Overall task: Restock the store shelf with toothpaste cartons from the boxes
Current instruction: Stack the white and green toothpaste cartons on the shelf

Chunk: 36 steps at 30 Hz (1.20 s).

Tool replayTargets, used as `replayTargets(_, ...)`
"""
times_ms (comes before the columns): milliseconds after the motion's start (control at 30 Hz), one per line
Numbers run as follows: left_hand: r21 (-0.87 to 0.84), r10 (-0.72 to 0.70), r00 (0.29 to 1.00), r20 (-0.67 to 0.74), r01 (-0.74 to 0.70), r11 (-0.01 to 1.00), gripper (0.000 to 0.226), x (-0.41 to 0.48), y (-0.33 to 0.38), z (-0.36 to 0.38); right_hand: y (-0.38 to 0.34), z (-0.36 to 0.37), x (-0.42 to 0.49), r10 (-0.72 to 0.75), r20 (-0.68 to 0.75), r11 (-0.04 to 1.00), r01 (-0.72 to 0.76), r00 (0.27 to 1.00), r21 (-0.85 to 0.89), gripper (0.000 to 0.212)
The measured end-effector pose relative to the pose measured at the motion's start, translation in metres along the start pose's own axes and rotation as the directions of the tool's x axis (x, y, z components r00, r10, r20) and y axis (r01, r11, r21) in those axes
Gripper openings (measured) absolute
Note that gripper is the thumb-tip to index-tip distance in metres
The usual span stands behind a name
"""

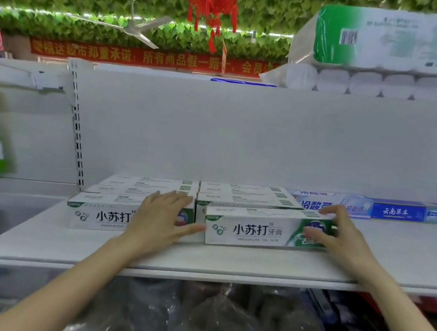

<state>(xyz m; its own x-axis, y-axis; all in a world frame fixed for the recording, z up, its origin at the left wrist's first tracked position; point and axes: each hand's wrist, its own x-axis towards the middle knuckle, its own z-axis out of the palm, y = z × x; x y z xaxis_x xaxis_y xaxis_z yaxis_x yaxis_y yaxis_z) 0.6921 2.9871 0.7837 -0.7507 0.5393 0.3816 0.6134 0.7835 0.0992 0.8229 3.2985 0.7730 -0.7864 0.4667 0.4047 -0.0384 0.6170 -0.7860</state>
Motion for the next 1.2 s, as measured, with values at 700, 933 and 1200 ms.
replayTargets(700,-0.282,-0.141,0.933,-0.332,0.044,0.958,0.052,0.015,-0.01,0.027,-0.005,0.053,0.018,0.009,-0.111,0.943,-0.045,0.994,-0.329,0.094)
replayTargets(933,-0.199,-0.118,0.946,-0.302,0.058,0.978,0.051,0.008,-0.003,0.019,-0.016,0.052,0.006,0.059,-0.121,0.908,-0.104,0.991,-0.406,0.091)
replayTargets(1200,-0.418,-0.132,0.918,-0.374,-0.04,0.907,0.069,-0.053,0.034,-0.021,-0.055,0.022,-0.078,0.017,-0.101,0.932,-0.053,0.995,-0.358,0.082)
